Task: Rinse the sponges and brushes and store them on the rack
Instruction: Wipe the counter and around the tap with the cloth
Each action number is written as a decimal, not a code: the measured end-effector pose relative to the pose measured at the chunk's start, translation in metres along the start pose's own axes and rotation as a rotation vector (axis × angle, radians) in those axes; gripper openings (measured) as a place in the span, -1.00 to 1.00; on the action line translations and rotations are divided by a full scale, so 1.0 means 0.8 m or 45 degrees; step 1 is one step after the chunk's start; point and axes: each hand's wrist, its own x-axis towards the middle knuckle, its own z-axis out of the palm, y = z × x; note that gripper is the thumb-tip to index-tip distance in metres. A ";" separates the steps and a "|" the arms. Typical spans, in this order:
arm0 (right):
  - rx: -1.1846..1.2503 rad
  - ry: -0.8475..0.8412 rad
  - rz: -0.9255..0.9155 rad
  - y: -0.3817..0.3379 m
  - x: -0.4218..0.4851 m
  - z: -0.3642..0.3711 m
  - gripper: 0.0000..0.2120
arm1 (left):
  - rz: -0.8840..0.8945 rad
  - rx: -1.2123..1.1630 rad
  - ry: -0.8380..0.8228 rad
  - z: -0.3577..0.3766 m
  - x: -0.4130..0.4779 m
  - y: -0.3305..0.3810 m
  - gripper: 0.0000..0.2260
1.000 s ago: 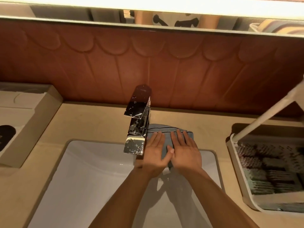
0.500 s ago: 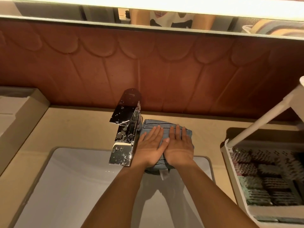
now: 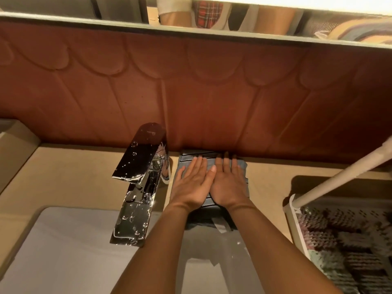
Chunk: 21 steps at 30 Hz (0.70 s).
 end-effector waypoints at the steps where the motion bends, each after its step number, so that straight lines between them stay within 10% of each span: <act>1: -0.008 0.074 0.000 -0.002 0.000 0.003 -0.43 | -0.005 -0.036 0.008 -0.001 0.003 0.000 -0.52; 16: 0.028 0.210 -0.057 0.031 -0.016 0.018 -0.32 | 0.014 -0.906 0.328 0.021 -0.052 0.004 -0.64; 21: 0.003 0.151 0.041 0.052 -0.042 0.020 -0.36 | -0.347 -1.157 0.829 0.054 -0.116 0.013 -0.78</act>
